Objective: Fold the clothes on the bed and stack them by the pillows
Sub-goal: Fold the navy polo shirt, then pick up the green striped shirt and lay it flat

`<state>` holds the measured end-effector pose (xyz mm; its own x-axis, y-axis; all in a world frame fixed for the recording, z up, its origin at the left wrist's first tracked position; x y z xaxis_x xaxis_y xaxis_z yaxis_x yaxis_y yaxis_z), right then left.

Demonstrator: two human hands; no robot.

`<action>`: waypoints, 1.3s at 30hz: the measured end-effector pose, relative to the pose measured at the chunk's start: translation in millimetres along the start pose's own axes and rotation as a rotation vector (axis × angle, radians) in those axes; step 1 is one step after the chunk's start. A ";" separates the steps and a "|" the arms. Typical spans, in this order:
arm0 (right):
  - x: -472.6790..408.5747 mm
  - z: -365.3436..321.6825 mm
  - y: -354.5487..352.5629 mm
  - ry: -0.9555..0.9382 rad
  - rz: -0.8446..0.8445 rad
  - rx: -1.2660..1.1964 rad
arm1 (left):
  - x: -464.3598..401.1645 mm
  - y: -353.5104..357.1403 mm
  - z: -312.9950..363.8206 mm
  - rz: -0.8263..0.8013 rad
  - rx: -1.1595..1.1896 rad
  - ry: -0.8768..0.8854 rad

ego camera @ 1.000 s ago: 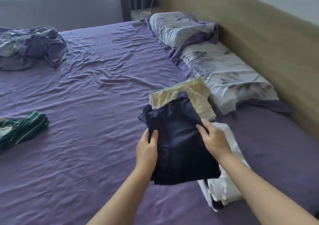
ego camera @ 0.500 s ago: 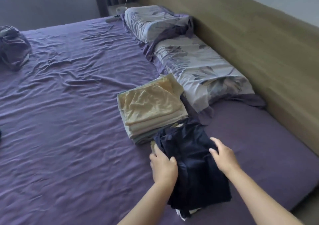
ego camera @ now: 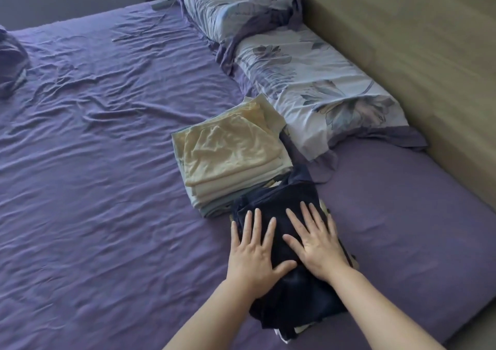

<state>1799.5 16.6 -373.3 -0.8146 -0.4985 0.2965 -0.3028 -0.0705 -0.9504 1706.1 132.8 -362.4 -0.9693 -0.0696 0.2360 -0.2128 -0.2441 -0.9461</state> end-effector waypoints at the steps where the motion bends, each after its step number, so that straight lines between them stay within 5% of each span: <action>1: -3.0 0.6 5.5 0.000 0.006 0.002 | -1.2 6.2 -2.3 -0.003 0.015 -0.009; 8: -17.3 2.2 18.4 -0.041 0.105 -0.022 | -10.7 28.5 -1.3 0.093 0.059 -0.042; 14: -10.2 -8.3 1.8 -0.001 0.075 0.013 | -9.8 26.0 -8.7 0.016 0.134 -0.008; 19: 2.2 -46.7 -43.8 -0.013 0.252 -0.042 | 24.2 -19.5 -30.0 0.046 0.150 0.099; 22: 7.6 -100.4 -66.9 -0.096 0.306 -0.031 | 62.1 -43.6 -64.9 0.102 0.074 0.079; 25: 14.4 -167.5 -74.2 -0.190 0.281 -0.006 | 101.9 -40.6 -118.2 -0.033 0.098 -0.047; 32: 28.4 -328.5 -13.9 -0.354 -0.040 0.113 | 222.7 -34.0 -261.9 -0.152 0.165 -0.431; 39: 53.1 -505.8 29.1 -0.518 -0.113 0.141 | 351.0 -35.6 -403.4 -0.168 0.172 -0.646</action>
<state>1497.3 425.1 -337.9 -0.4199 -0.8388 0.3466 -0.2762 -0.2457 -0.9292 1323.7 507.3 -335.4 -0.6454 -0.5668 0.5120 -0.2800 -0.4481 -0.8490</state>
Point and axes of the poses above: each hand's wrist, its own x-axis away from the middle knuckle, its own y-axis out of the palm, z = x × y, the point moved 6 cm from there along -x, towards the middle knuckle, and after that the axes turned 10 degrees about y, right-handed, at the moved point
